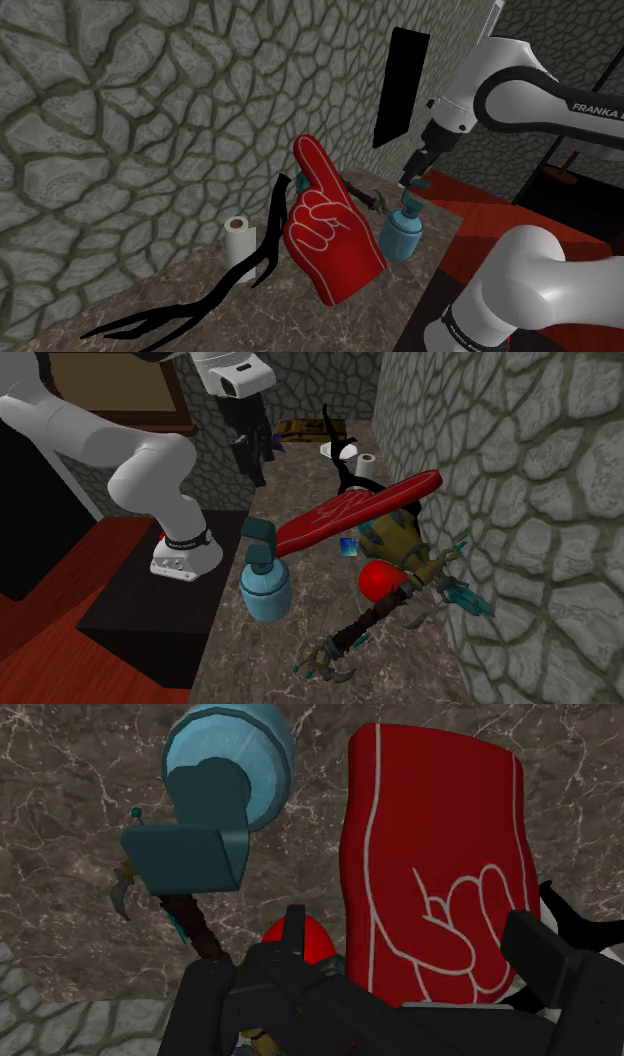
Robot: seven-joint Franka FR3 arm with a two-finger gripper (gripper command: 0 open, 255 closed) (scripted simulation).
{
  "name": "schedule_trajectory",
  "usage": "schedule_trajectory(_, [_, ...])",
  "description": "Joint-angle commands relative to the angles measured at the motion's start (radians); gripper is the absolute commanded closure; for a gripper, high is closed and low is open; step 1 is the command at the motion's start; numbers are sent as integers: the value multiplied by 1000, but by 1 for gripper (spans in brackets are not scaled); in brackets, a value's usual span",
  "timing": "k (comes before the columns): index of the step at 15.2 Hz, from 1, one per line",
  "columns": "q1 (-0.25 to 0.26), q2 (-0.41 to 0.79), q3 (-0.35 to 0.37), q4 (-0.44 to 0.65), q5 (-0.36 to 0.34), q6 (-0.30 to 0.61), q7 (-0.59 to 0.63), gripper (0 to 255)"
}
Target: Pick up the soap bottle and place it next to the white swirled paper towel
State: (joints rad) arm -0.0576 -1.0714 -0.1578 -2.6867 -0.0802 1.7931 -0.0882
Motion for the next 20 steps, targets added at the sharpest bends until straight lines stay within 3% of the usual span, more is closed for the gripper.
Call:
schedule_trajectory(1, [-24, -52, -44, -57, -41, 27, -52, 0])
schedule_trajectory(7, [-133, -160, -221, -212, -189, 136, -226, 0])
schedule_trajectory(11, [-240, -157, -345, -279, -270, 239, -378, 0])
schedule_trajectory(16, [-283, -87, -333, -330, -245, 349, -417, 0])
schedule_trajectory(20, [-285, -53, -344, -351, -253, 403, -419, 0])
